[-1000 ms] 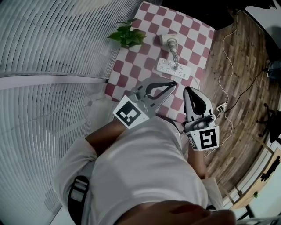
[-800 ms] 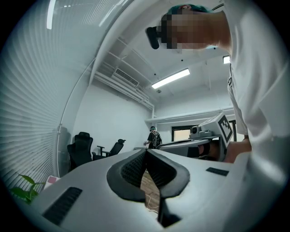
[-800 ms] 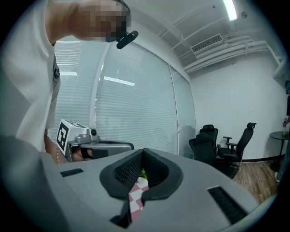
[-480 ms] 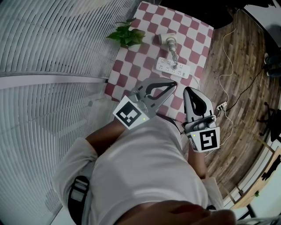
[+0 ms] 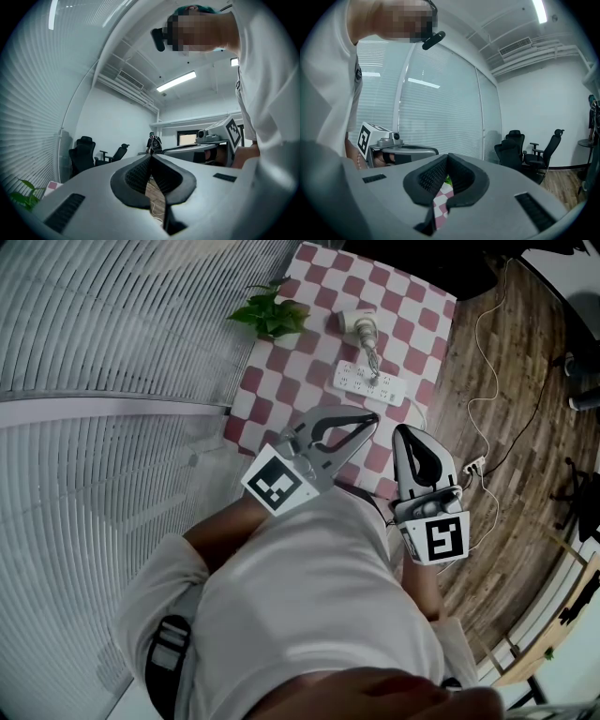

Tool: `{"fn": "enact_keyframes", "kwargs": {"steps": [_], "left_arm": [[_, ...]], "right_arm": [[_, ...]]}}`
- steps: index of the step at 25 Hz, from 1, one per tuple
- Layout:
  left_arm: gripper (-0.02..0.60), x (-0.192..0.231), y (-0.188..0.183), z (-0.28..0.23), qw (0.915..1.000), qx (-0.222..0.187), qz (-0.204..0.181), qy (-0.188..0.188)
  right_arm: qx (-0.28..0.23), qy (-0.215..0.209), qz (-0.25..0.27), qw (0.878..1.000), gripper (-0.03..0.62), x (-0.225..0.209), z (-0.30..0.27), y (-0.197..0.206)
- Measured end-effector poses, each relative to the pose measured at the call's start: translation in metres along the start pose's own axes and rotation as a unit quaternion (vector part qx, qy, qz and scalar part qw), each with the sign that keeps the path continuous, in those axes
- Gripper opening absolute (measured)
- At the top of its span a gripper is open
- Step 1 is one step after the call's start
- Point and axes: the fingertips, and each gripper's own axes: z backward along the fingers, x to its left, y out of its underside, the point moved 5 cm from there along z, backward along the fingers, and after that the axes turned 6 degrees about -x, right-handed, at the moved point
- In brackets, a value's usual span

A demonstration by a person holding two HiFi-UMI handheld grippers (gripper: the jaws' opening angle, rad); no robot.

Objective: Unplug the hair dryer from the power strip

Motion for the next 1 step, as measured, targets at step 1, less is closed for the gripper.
{"fn": "enact_keyframes", "kwargs": {"steps": [1], "left_arm": [[0.031, 0.0003, 0.0001, -0.0003, 1.0000, 0.000, 0.001, 0.000]], "right_arm": [[0.000, 0.000, 0.000, 1.000, 0.031, -0.0005, -0.0003, 0.0001]]}}
